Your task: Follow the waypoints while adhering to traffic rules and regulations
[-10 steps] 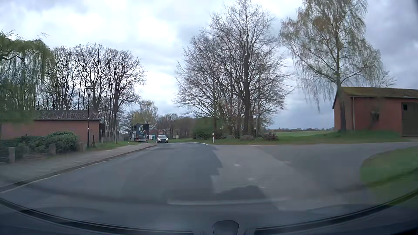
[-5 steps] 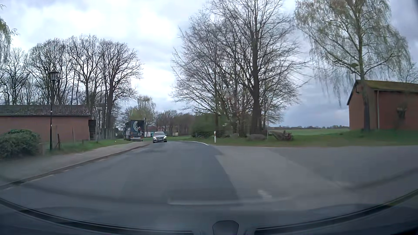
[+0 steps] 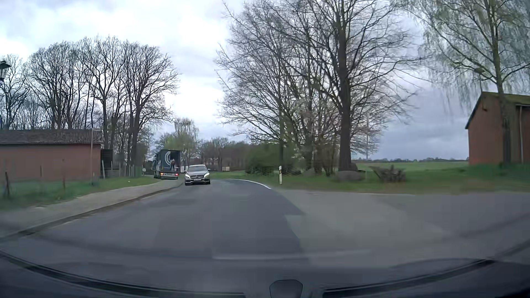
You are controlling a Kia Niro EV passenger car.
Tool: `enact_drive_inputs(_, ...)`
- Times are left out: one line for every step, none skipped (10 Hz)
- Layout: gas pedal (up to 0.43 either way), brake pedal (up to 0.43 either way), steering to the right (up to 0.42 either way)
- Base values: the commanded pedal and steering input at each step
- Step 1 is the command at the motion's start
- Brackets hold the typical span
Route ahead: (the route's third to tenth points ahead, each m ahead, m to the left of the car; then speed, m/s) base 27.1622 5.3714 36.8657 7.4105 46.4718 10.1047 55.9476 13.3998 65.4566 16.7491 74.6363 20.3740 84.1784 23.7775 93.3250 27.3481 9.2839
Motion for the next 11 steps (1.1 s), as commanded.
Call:
enact_drive_inputs(0.039,0.000,-0.015)
enact_drive_inputs(0.067,0.000,-0.018)
enact_drive_inputs(0.087,0.000,-0.020)
enact_drive_inputs(0.098,0.000,-0.023)
enact_drive_inputs(0.098,0.000,-0.025)
enact_drive_inputs(0.098,0.000,-0.028)
enact_drive_inputs(0.110,0.000,-0.032)
enact_drive_inputs(0.118,0.000,-0.035)
enact_drive_inputs(0.130,0.000,-0.037)
enact_drive_inputs(0.130,0.000,-0.037)
enact_drive_inputs(0.130,0.000,-0.038)
